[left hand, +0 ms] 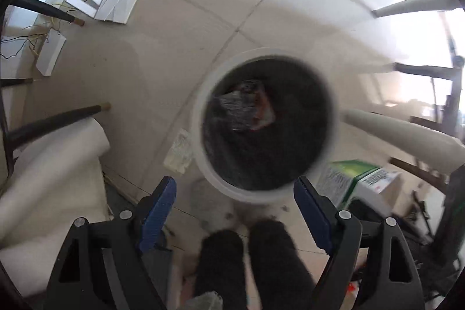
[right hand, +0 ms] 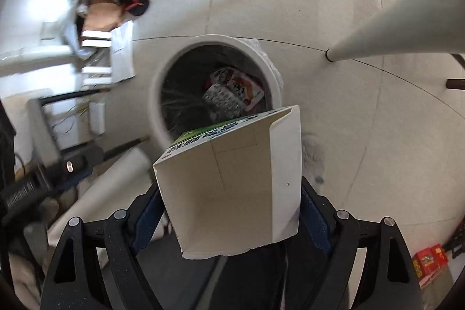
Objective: Collect trash
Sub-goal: 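Carry the white-green box over the bin and open the right tool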
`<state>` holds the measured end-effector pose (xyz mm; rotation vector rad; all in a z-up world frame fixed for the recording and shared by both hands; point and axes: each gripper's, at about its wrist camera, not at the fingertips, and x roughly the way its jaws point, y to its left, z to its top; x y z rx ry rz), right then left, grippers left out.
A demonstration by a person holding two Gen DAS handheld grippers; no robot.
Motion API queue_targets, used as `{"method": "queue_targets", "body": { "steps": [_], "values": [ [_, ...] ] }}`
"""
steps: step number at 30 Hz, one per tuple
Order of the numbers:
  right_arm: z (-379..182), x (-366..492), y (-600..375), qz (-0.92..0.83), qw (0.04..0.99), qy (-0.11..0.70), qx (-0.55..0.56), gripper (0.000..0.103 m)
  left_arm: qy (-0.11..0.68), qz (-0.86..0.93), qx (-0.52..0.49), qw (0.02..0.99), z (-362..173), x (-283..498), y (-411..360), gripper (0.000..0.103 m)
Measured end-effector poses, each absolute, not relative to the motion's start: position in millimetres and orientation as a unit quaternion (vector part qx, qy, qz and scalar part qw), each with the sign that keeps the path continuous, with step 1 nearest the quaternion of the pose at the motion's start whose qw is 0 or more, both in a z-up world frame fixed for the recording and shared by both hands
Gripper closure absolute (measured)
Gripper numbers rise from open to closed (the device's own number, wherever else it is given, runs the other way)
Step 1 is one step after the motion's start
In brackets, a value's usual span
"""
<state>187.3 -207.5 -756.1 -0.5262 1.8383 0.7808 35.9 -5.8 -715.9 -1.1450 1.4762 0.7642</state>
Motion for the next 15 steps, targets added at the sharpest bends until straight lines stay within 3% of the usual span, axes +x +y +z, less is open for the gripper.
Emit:
{"method": "queue_targets", "body": {
  "steps": [2, 3, 8, 15],
  "values": [
    [-784, 188, -198, 0.329, 0.507, 0.764, -0.225, 0.011, 0.634, 0.333, -0.462, 0.524, -732, 30, -5, 0.003],
    [-794, 190, -193, 0.332, 0.504, 0.763, -0.232, 0.009, 0.638, 0.338, -0.456, 0.520, -737, 26, -5, 0.002],
    [-817, 188, -178, 0.327, 0.511, 0.746, -0.274, 0.000, 0.643, 0.358, -0.449, 0.507, -732, 8, -9, 0.002],
    [-785, 187, -170, 0.321, 0.543, 0.703, -0.329, 0.000, 0.652, 0.374, -0.411, 0.516, -692, 13, -20, 0.002]
  ]
}}
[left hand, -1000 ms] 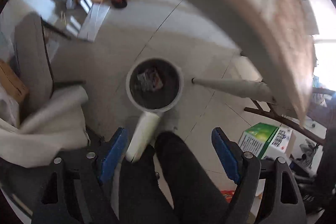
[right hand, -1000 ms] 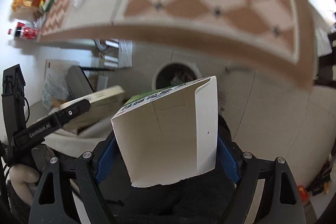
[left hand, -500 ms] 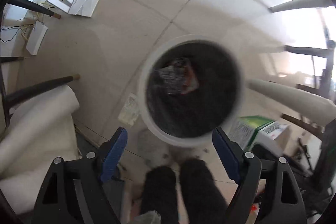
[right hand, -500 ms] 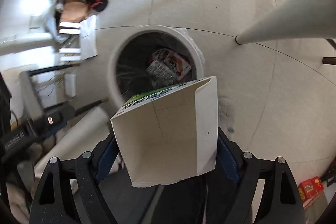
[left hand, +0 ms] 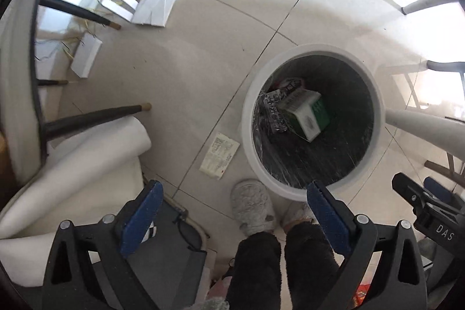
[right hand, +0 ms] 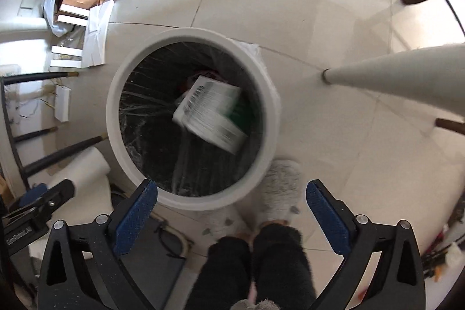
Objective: Collect trash
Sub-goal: 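Carry the white-green box over the bin and open the right tool, then grasp the striped medicine box with left tool while right tool reaches for blue bag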
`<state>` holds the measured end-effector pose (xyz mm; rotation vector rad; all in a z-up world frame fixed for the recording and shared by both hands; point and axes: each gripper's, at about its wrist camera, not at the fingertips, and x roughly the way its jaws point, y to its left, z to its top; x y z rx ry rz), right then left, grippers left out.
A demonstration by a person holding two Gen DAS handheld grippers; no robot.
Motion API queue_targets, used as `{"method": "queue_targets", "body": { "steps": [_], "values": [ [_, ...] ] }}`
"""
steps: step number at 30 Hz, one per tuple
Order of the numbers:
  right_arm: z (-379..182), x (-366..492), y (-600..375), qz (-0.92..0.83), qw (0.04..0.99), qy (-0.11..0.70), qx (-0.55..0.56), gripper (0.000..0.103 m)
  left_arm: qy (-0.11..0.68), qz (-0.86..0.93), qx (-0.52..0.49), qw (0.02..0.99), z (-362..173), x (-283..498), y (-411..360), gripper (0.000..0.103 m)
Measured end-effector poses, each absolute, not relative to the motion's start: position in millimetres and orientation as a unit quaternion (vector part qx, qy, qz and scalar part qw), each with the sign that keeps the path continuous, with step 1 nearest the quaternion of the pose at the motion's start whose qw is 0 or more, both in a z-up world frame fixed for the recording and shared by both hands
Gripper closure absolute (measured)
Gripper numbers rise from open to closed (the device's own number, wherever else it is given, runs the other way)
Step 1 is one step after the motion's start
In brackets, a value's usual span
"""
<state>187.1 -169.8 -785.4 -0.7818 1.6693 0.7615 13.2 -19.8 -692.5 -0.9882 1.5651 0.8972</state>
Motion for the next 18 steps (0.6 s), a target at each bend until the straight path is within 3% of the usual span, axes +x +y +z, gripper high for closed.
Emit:
{"method": "queue_targets", "body": {
  "steps": [9, 18],
  "values": [
    [-693, 188, -179, 0.329, 0.571, 0.667, -0.347, 0.000, 0.645, 0.373, -0.395, 0.537, -614, 19, -41, 0.002],
    [-564, 181, -209, 0.344, 0.586, 0.656, -0.328, 0.000, 0.631, 0.364, -0.388, 0.565, -507, 18, -68, 0.002]
  ]
}}
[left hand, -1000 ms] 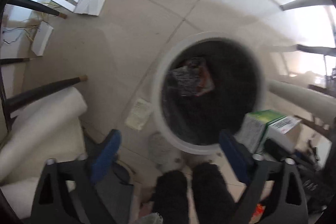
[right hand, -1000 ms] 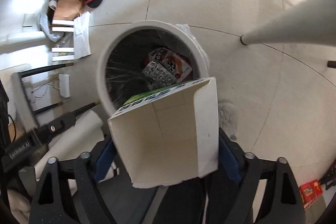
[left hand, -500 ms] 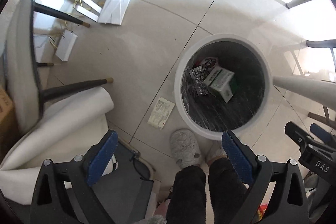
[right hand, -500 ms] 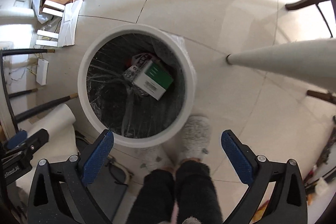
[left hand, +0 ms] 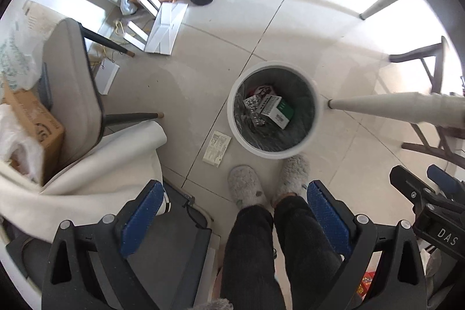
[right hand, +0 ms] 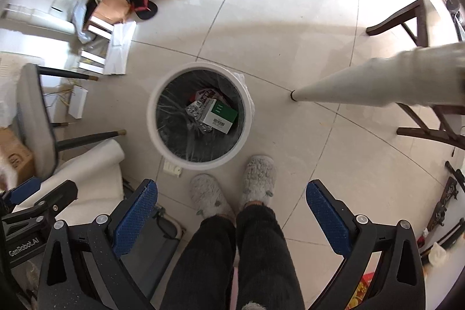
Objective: Collect trash
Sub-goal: 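Grasp the striped medicine box with left tool while right tool reaches for blue bag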
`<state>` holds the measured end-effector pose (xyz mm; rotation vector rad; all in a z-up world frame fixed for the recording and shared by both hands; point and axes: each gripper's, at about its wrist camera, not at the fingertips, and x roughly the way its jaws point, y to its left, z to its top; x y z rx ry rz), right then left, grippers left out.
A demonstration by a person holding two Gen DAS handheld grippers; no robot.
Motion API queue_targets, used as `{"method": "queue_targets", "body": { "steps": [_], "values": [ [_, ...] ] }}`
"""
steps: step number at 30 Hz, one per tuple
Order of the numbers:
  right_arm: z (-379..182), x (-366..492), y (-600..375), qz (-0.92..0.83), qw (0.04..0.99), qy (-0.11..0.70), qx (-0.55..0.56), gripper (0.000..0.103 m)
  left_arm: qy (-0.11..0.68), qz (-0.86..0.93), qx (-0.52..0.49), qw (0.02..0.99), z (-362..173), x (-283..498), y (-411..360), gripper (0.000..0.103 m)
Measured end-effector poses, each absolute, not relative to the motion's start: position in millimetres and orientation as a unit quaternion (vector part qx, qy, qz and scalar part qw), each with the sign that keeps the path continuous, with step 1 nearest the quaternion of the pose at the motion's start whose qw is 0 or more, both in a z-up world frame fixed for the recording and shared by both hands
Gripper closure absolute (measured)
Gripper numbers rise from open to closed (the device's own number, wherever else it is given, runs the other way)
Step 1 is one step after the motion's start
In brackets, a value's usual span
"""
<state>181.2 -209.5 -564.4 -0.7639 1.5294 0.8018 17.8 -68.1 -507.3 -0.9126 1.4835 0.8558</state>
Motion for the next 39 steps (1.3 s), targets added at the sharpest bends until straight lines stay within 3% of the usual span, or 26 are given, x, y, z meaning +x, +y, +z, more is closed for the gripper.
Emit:
{"method": "queue_targets", "body": {
  "steps": [9, 19, 26, 34, 39],
  "values": [
    [-415, 182, -234, 0.367, 0.586, 0.668, -0.275, 0.000, 0.586, 0.363, -0.359, 0.629, -366, 28, -72, 0.002],
    [-275, 270, -194, 0.392, 0.619, 0.651, -0.199, 0.000, 0.586, 0.394, -0.176, 0.686, -281, 115, 6, 0.000],
    [-260, 389, -138, 0.369, 0.642, 0.649, -0.174, 0.000, 0.668, 0.341, -0.112, 0.652, -317, 204, 88, 0.000],
    [-298, 477, -37, 0.368, 0.622, 0.655, -0.220, 0.000, 0.756, 0.301, -0.080, 0.575, -394, 259, 177, 0.000],
    [-316, 512, 20, 0.365, 0.628, 0.636, -0.261, 0.000, 0.771, 0.267, -0.074, 0.573, -409, 267, 188, 0.000]
  ]
}}
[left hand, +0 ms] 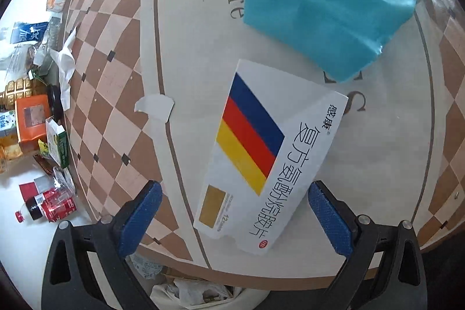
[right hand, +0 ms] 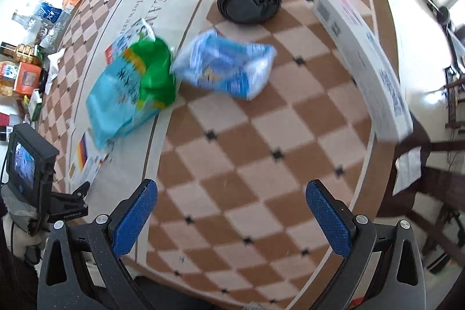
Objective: Collect trash
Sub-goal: 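Grasp the striped medicine box with left tool while right tool reaches for blue bag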
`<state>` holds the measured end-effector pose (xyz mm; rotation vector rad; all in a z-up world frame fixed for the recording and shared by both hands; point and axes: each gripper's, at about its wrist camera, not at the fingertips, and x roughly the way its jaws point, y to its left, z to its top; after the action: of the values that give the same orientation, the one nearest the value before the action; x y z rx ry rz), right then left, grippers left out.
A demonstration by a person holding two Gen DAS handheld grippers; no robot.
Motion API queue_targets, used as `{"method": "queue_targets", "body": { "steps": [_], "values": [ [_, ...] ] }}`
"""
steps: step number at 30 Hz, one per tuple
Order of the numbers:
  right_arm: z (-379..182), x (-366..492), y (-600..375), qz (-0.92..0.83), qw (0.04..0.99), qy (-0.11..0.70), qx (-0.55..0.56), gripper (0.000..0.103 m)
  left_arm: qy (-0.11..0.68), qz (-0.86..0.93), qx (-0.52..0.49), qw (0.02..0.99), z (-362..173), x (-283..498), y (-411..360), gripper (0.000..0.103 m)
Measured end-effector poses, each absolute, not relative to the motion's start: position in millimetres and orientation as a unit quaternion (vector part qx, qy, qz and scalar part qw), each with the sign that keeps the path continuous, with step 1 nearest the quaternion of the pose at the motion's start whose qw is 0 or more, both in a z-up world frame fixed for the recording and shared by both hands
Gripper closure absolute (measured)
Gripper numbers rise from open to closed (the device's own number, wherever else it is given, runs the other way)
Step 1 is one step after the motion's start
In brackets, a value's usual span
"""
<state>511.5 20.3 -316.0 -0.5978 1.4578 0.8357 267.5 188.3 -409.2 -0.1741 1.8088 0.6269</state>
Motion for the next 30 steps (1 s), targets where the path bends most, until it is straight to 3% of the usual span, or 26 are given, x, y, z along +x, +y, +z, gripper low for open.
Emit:
{"method": "queue_targets", "body": {
  "steps": [6, 8, 10, 13, 14, 15, 17, 20, 26, 28, 29, 30],
  "values": [
    [-351, 538, 85, 0.364, 0.621, 0.614, -0.324, 0.000, 0.767, 0.259, -0.132, 0.572, -414, 264, 203, 0.004],
    [-366, 544, 99, 0.366, 0.608, 0.623, -0.329, 0.000, 0.753, 0.266, -0.188, 0.572, -411, 256, 209, 0.019],
    [-377, 547, 107, 0.373, 0.600, 0.630, -0.322, 0.010, 0.734, 0.281, -0.239, 0.569, -409, 246, 213, 0.024],
    [-386, 551, 109, 0.372, 0.597, 0.643, -0.303, 0.057, 0.695, 0.307, -0.329, 0.561, -406, 231, 212, 0.024],
    [-390, 552, 107, 0.371, 0.591, 0.654, -0.293, 0.082, 0.681, 0.314, -0.356, 0.558, -405, 227, 211, 0.024],
    [-393, 553, 104, 0.368, 0.588, 0.662, -0.284, 0.091, 0.664, 0.319, -0.383, 0.558, -403, 223, 208, 0.024],
    [-396, 555, 93, 0.370, 0.585, 0.674, -0.259, 0.098, 0.641, 0.312, -0.418, 0.563, -399, 220, 203, 0.024],
    [-397, 553, 72, 0.372, 0.576, 0.690, -0.233, 0.100, 0.634, 0.322, -0.405, 0.574, -389, 219, 195, 0.024],
    [-395, 547, 37, 0.369, 0.544, 0.725, -0.207, 0.099, 0.708, 0.322, -0.174, 0.604, -375, 241, 181, 0.022],
    [-392, 546, 37, 0.363, 0.536, 0.733, -0.207, 0.084, 0.745, 0.281, -0.116, 0.593, -391, 249, 179, 0.022],
    [-389, 548, 40, 0.363, 0.538, 0.732, -0.208, 0.064, 0.762, 0.259, -0.088, 0.586, -400, 253, 178, 0.022],
    [-384, 546, 41, 0.366, 0.542, 0.728, -0.209, 0.051, 0.775, 0.235, -0.077, 0.582, -408, 256, 176, 0.022]
  ]
}}
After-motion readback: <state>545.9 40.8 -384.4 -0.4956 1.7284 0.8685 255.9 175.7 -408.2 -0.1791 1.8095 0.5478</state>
